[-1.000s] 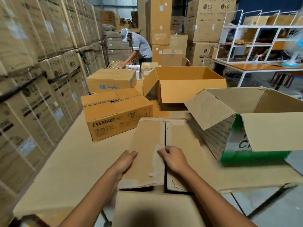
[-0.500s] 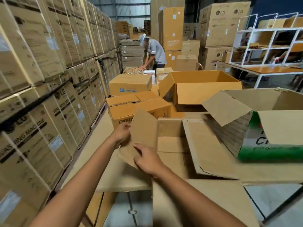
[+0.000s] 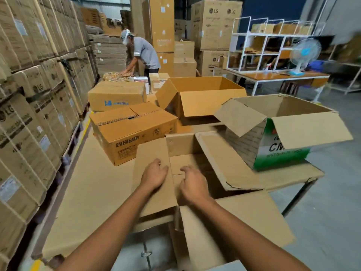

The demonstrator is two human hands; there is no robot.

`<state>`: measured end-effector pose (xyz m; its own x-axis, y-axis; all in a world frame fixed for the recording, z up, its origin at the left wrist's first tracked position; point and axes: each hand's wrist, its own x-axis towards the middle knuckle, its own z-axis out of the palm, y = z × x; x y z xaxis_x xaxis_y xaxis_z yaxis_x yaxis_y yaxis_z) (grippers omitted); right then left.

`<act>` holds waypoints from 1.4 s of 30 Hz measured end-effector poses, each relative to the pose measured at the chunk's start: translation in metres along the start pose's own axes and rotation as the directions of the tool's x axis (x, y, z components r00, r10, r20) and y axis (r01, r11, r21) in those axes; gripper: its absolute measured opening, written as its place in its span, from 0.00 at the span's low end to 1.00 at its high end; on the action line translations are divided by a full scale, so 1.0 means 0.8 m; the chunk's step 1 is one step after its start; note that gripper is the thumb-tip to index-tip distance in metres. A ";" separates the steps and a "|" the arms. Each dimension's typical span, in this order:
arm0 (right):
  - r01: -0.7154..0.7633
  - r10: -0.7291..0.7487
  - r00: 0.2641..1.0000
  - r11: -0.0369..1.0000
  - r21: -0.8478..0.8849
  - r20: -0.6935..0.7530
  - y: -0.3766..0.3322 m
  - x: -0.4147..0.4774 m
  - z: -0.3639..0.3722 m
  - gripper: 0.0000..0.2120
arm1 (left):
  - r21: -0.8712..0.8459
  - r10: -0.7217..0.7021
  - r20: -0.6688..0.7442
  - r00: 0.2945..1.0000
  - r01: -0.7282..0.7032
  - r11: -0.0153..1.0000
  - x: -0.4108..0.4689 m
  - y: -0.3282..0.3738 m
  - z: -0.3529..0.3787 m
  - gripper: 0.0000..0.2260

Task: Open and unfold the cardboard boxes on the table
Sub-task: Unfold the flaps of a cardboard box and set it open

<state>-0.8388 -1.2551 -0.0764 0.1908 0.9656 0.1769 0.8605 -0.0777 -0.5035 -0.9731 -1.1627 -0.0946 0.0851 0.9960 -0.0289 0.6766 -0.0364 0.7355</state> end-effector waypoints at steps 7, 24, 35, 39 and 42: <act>-0.006 0.203 0.949 0.777 -0.630 0.242 0.083 0.011 -0.070 0.18 | 0.181 -0.195 0.075 0.978 0.179 0.967 0.005 0.022 0.069 0.31; -0.307 0.435 0.894 0.769 -0.560 0.107 0.229 0.081 -0.167 0.39 | -0.139 -0.141 -0.016 0.990 0.138 0.981 -0.006 -0.034 0.017 0.29; -0.216 0.277 0.923 0.947 -0.236 0.268 0.247 0.092 -0.096 0.10 | -0.239 -0.175 -0.069 0.982 0.154 0.959 -0.017 -0.016 0.042 0.26; -0.134 0.215 0.956 0.924 -0.358 0.197 0.252 0.093 -0.090 0.29 | -0.205 -0.183 -0.111 0.977 0.158 0.966 -0.009 0.007 0.065 0.26; -0.039 0.126 0.974 0.911 -0.411 0.187 0.258 0.092 -0.084 0.33 | -0.145 -0.198 -0.130 0.972 0.178 0.973 -0.007 0.010 0.065 0.26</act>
<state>-0.6154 -1.2168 -0.1101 0.2056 0.9774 -0.0491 0.9705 -0.2101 -0.1179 -0.9301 -1.1724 -0.1241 -0.1458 0.9856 -0.0856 0.5674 0.1542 0.8088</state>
